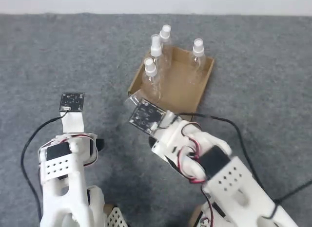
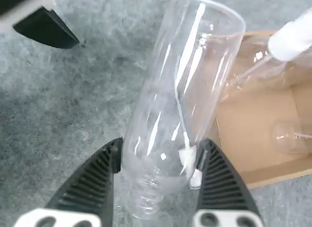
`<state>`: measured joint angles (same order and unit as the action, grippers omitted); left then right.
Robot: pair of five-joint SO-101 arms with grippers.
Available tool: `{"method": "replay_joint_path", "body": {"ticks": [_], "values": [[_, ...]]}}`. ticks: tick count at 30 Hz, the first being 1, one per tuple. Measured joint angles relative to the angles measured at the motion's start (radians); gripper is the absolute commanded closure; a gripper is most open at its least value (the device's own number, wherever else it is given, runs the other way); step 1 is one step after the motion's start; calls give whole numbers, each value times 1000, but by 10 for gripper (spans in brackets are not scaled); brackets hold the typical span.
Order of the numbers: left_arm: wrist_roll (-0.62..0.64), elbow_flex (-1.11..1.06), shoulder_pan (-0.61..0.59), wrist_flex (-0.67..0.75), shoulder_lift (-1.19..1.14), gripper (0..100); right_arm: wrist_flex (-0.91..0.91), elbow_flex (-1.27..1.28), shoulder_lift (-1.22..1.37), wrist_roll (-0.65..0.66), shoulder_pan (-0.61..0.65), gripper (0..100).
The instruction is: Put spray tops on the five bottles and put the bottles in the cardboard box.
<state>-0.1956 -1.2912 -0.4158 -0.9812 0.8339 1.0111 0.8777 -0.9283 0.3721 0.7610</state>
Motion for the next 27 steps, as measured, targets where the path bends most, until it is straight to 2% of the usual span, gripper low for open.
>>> {"method": "replay_joint_path", "body": {"ticks": [11, 27], "values": [[2, 0, 2, 20, 0, 743, 132, 17, -255, 0, -14, 923], [2, 0, 2, 20, 0, 743, 342, 17, -333, 0, -408, 923]]}}
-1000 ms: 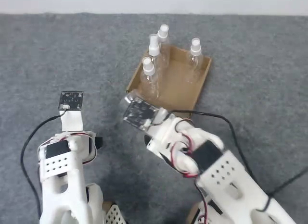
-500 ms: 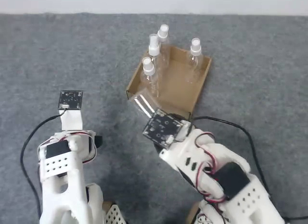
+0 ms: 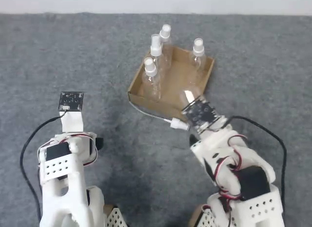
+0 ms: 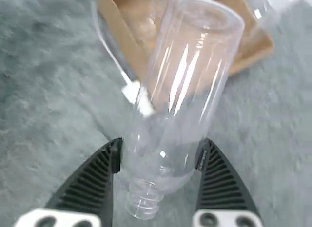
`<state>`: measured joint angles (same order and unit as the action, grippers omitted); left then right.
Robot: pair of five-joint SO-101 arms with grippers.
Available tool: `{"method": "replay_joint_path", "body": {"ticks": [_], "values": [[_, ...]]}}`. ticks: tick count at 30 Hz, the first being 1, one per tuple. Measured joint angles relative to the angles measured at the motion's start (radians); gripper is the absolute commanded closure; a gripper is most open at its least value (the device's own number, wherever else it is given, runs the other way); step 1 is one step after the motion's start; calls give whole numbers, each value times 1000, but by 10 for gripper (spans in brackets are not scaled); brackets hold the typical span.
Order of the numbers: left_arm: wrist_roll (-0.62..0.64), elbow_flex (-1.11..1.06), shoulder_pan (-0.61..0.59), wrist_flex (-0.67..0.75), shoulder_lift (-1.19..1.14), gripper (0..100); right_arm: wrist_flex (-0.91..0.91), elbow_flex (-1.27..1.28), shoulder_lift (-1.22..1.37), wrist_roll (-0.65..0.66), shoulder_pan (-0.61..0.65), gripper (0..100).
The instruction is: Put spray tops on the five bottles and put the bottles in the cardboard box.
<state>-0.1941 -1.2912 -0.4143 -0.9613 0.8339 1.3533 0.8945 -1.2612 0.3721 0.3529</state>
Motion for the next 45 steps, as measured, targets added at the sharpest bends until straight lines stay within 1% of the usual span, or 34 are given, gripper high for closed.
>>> {"method": "replay_joint_path", "body": {"ticks": [6, 8, 13, 17, 21, 24, 30, 34, 36, 38, 39, 41, 45], "values": [[0, 0, -2, 0, 0, 743, 9, 40, 0, 0, -152, 918], [0, 0, 0, 0, 0, 743, 9, 72, 0, -12, -172, 918], [0, 0, 0, 0, 0, 743, 9, 126, 0, -141, -180, 918], [0, 0, -2, 0, 0, 743, 9, 130, 0, -212, -175, 923], [0, 0, 0, 0, 0, 743, -12, 189, -2, -224, -173, 930], [0, 0, 0, 0, 0, 743, -74, 275, 0, -224, -176, 992], [0, 0, -2, 0, 0, 743, -235, 402, 0, -226, -175, 992], [0, 0, 0, 0, 0, 743, -305, 454, 0, -230, -175, 992], [0, 0, 0, 0, 0, 743, -318, 468, 0, -256, -178, 991], [0, 0, 0, 0, 0, 743, -318, 473, 0, -333, -173, 991], [0, 0, -2, 0, 0, 743, -318, 473, 0, -379, -175, 988], [0, 0, -2, 0, 0, 743, -322, 473, 0, -456, -176, 950], [0, 0, 0, 0, 0, 743, -324, 473, 0, -546, -173, 816]]}}
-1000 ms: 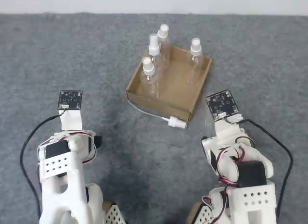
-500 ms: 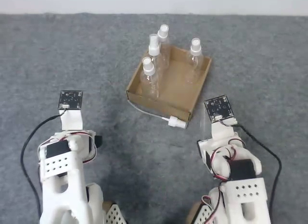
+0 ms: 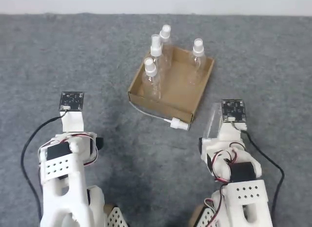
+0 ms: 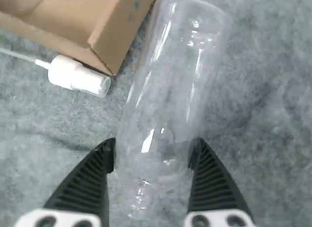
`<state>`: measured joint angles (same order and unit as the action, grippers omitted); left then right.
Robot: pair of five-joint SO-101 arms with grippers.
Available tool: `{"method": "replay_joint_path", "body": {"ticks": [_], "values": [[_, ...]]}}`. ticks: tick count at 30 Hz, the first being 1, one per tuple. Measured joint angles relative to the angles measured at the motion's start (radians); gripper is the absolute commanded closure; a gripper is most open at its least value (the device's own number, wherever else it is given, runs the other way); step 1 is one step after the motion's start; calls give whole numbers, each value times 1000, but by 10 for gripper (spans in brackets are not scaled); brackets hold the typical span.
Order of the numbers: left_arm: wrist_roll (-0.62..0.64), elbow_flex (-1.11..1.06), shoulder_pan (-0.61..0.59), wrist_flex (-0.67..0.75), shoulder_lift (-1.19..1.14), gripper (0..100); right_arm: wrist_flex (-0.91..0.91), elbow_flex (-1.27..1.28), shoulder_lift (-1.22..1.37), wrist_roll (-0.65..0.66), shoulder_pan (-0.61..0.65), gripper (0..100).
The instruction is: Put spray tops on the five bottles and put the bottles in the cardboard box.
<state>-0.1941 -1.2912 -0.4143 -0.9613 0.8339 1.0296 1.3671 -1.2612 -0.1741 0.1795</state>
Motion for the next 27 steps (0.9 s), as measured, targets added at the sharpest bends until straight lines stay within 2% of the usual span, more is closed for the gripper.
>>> {"method": "replay_joint_path", "body": {"ticks": [2, 7, 9, 17, 22, 27], "values": [[0, 0, 0, 0, 0, 743, 0, 0, 0, -37, -2, 804], [0, 0, -2, 0, 0, 743, 0, -5, 28, -60, -3, 907], [0, 0, 0, 0, 0, 743, 0, -26, 89, -66, -15, 912], [0, 0, -2, 0, 0, 743, 0, -226, 407, -193, -44, 851], [0, 0, 2, 0, 0, 743, 0, -307, 537, -282, -43, 742], [0, 0, -2, 0, 0, 743, 0, -313, 577, -339, 61, 726]]}}
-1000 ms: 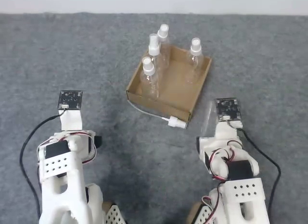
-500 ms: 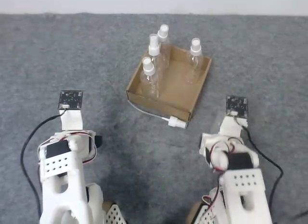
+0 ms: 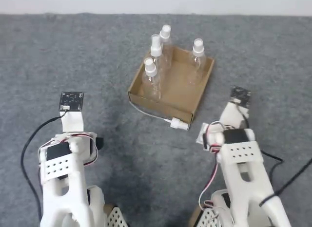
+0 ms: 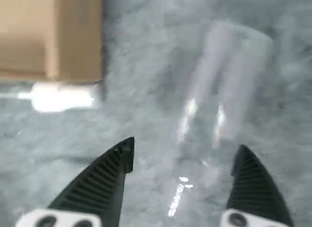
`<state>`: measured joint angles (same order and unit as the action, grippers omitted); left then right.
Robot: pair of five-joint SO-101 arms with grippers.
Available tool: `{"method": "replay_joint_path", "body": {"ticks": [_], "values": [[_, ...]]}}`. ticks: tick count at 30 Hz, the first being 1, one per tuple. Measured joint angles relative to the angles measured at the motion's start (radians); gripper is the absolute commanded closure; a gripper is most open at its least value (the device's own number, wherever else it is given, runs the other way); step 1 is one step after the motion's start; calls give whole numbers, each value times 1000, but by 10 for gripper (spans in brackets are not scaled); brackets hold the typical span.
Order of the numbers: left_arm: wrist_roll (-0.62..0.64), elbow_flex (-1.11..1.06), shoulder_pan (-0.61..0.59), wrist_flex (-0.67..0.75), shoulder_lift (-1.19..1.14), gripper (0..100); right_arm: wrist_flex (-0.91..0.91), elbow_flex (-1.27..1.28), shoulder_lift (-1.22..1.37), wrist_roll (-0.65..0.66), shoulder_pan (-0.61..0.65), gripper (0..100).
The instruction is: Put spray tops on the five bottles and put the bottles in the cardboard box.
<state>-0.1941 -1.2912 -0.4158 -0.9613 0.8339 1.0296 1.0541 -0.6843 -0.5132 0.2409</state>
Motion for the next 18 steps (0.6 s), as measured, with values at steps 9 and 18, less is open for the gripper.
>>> {"method": "replay_joint_path", "body": {"ticks": [9, 18], "values": [[0, 0, 0, 0, 0, 743, 38, -120, 2, 3, 106, 784], [0, 0, 2, 0, 0, 743, 275, -301, 2, 258, 112, 783]]}}
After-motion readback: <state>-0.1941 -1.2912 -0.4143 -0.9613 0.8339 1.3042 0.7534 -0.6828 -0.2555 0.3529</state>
